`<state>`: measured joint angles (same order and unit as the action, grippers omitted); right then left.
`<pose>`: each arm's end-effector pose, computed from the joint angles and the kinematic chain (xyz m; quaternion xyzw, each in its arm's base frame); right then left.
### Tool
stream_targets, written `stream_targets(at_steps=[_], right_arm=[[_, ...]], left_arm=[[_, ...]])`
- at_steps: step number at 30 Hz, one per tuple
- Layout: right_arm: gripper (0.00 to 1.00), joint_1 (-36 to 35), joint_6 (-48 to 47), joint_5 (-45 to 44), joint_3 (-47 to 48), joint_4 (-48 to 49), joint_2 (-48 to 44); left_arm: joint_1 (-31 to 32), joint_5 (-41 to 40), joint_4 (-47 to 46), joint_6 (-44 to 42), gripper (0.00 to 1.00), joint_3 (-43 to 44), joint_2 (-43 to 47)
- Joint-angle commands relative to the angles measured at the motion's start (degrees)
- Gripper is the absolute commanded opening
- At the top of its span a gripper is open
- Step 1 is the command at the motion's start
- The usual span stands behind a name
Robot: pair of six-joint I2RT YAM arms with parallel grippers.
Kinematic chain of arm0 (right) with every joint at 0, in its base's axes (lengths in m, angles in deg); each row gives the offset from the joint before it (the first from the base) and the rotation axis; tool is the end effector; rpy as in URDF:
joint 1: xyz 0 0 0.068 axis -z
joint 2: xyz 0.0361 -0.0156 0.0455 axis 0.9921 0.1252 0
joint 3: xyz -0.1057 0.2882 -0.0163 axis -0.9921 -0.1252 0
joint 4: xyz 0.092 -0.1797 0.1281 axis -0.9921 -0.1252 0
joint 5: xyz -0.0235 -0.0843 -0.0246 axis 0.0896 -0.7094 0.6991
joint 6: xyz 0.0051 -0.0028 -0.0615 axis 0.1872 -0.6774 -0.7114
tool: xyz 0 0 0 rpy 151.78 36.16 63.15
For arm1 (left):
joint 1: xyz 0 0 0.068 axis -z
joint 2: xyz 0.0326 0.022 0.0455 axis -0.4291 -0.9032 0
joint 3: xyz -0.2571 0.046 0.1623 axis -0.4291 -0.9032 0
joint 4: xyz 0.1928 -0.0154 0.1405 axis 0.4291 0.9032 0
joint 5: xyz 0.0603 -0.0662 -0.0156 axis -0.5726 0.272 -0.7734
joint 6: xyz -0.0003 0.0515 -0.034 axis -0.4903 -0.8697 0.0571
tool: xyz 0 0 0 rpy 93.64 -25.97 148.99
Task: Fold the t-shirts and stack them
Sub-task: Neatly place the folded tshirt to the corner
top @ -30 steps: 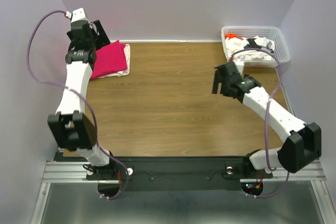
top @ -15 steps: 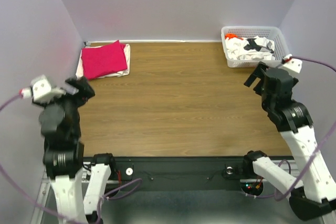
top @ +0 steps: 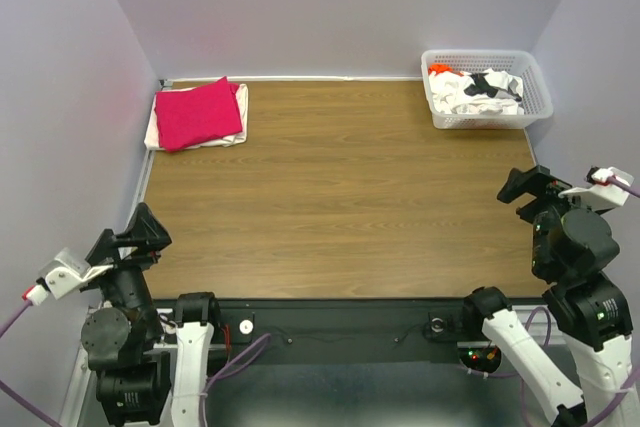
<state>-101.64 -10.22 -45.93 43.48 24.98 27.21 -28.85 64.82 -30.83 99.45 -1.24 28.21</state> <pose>0.0117 -0.0278 0.4035 0.2209 0.6931 -0.0445 0.6847 -0.0705 0.0117 0.3819 -0.2673 0.5289 -0.0333 0.8048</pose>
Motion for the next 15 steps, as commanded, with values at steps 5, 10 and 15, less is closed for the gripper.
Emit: stream_targets(at_steps=[5, 10, 15], right_arm=[[1.0, -0.2, -4.9, 1.8, -2.6, 4.9, -2.7], [1.0, -0.2, -6.2, 3.6, -4.1, 6.6, -2.8], [1.0, -0.2, -8.5, 4.5, -3.3, 7.2, -2.0]], left_arm=[[-0.1, -0.2, -1.6, 3.4, 0.99, -0.7, 1.0], [-0.1, 1.9, -1.6, 2.2, 0.99, -0.1, -1.4], [-0.1, 1.9, -2.5, 4.5, 0.99, -1.6, -1.2]])
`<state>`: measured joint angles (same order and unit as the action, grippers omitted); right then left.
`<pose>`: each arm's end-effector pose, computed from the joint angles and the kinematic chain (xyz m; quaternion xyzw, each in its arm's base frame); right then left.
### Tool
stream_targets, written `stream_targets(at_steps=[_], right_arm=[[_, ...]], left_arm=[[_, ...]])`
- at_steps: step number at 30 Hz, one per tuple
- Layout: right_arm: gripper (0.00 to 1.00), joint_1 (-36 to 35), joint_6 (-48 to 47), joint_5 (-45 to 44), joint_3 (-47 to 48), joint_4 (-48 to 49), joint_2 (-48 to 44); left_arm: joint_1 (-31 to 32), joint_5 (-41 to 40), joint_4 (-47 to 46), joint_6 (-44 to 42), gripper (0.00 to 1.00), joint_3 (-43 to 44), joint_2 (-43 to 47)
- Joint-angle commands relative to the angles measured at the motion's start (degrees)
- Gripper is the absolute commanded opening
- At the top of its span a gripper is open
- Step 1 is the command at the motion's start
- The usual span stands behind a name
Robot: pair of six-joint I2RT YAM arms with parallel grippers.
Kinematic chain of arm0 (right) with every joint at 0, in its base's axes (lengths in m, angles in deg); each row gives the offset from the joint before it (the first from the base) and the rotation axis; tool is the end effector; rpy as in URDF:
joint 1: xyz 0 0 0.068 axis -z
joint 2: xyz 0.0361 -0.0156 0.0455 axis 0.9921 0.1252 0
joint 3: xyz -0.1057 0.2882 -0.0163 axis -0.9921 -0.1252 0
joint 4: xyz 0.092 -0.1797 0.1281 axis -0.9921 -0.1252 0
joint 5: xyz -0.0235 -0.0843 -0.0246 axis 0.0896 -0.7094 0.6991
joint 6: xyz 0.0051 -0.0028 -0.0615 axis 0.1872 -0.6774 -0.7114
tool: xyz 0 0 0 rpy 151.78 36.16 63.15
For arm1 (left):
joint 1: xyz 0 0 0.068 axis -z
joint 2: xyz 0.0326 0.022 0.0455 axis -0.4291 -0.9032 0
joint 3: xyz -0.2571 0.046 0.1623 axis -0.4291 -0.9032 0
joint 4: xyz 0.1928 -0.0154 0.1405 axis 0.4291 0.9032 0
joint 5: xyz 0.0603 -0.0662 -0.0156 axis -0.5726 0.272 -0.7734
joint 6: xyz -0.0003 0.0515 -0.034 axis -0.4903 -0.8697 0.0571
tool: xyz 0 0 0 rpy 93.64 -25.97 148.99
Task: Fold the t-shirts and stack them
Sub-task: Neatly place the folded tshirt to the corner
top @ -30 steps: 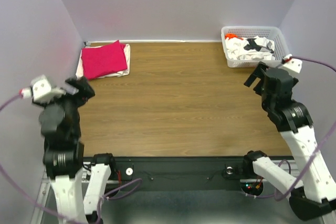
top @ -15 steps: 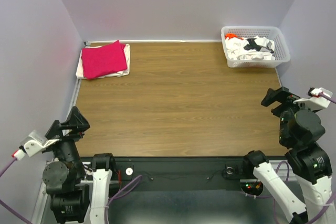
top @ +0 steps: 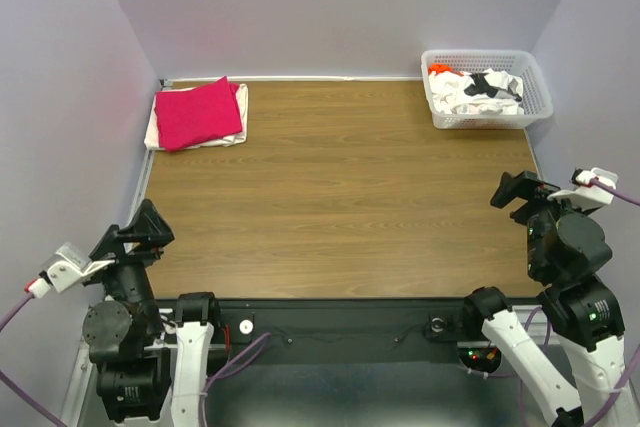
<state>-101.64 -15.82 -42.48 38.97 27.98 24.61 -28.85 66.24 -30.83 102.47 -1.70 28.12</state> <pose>0.0133 -0.0249 0.3880 0.1697 0.7031 -0.0523 0.6886 -0.0677 0.0107 0.3805 -0.2724 0.5292 -0.0606 0.8013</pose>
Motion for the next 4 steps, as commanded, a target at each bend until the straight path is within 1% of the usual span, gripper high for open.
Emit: stream_targets(at_steps=[1, 4], right_arm=[[1.0, -0.2, -2.9, 1.1, 1.2, 4.6, 0.6], [1.0, -0.2, -2.1, 1.4, 0.7, 5.2, 0.7]], left_arm=[[-0.1, 0.7, -3.6, 1.8, 0.99, -1.8, -1.0], [-0.1, 0.7, -5.0, 1.4, 0.99, -2.3, -2.1]])
